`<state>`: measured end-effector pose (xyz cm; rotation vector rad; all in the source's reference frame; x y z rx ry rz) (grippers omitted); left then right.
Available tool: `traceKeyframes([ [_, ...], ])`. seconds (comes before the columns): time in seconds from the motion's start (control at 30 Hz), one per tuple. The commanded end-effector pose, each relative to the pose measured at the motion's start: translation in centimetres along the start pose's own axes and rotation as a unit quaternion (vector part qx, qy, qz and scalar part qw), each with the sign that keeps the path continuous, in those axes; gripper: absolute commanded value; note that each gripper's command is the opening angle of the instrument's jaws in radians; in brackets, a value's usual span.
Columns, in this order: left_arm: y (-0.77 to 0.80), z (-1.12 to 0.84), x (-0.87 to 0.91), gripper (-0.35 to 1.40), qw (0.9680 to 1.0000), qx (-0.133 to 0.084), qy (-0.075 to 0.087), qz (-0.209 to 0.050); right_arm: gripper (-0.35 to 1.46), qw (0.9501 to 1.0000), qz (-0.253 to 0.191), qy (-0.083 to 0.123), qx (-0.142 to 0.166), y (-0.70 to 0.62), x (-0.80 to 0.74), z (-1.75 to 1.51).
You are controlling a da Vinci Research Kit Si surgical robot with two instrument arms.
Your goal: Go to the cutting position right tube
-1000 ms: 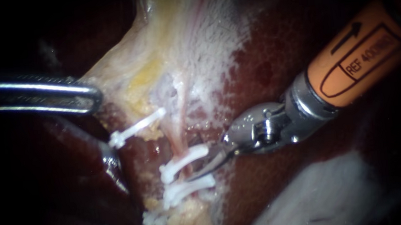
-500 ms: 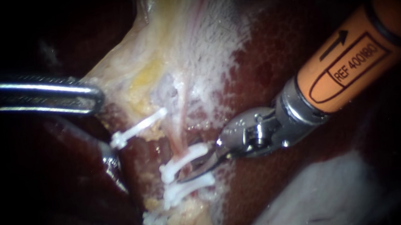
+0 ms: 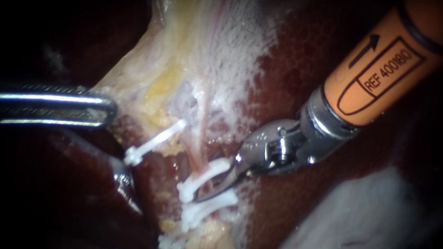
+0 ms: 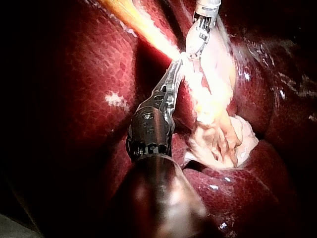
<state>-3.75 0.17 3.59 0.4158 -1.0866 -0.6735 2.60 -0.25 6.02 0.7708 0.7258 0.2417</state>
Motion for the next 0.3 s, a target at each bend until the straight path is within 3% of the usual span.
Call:
traceKeyframes([
  [0.03,0.0,0.0,0.0,-0.35,1.0,0.0,0.0,0.0,0.18,1.0,0.0,0.0,0.0,0.0,0.0,0.0],
  [0.3,0.0,0.01,0.0,-0.35,1.0,0.0,0.0,0.0,0.18,1.0,-0.001,-0.001,0.0,0.0,-0.01,0.02],
])
